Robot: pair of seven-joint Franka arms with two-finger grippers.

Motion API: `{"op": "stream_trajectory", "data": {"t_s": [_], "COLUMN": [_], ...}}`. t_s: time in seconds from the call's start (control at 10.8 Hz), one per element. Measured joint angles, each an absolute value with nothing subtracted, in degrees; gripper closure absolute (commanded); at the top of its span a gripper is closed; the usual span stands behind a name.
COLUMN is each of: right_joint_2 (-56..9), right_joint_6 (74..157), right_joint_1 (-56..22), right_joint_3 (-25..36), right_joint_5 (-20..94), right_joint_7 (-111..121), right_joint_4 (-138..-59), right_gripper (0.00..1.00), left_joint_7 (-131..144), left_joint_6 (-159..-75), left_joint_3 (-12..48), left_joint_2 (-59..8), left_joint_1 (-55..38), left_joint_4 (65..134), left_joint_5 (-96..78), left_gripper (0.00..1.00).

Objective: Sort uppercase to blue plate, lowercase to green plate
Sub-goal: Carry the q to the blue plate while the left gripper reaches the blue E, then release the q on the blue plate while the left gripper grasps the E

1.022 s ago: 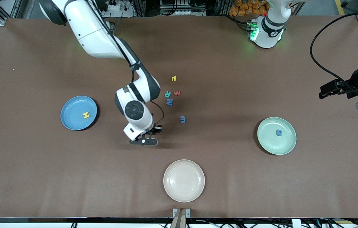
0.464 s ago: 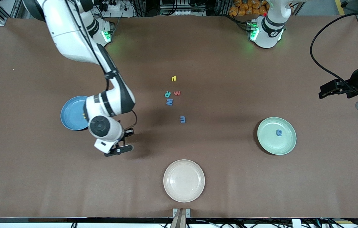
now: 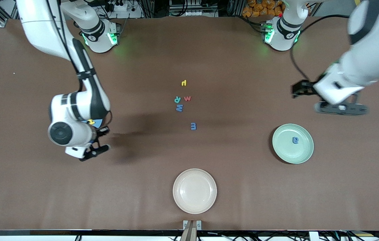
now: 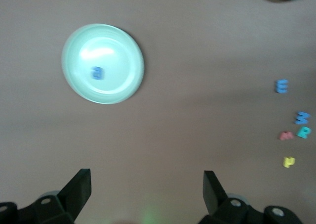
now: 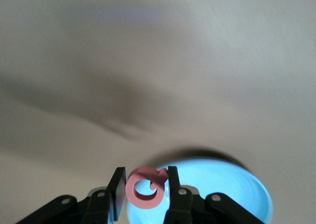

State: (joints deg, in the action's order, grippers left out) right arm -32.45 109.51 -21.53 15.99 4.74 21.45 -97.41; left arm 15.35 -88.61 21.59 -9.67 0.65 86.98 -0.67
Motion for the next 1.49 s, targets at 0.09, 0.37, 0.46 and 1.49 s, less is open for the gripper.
{"op": "stream_trajectory", "data": {"t_s": [0.09,0.37,0.46,1.49], "right_joint_2": [-32.18,-31.85,-31.85,-24.09], "right_joint_6": [108.68,108.78,109.38,110.3], "right_joint_1": [-21.1,-20.61,-20.58,-25.28], "right_joint_3": [18.04,21.95,22.65,15.22], "right_joint_5": [4.74,4.74,4.74,5.81], "right_joint_7": [24.49,30.57,31.97,13.11], "right_joint_4": [-99.17,-105.14,-106.52,-107.03], "right_gripper": [0.57,0.34,0.19,0.05], "left_joint_7": [19.01,26.6,27.26,47.82], "left_joint_6": [-89.21,-95.35,-100.07,-122.65], "left_joint_3": [25.22,31.9,32.52,19.75], "left_joint_2": [-10.7,-15.44,-17.33,-42.97], "left_joint_1": [0.49,-2.41,-3.34,-27.95], "left_joint_4": [87.21,88.59,89.53,79.73], "left_joint_5": [-0.67,-0.64,-0.52,12.49], "left_gripper": [0.0,0.0,0.0,0.18]}}
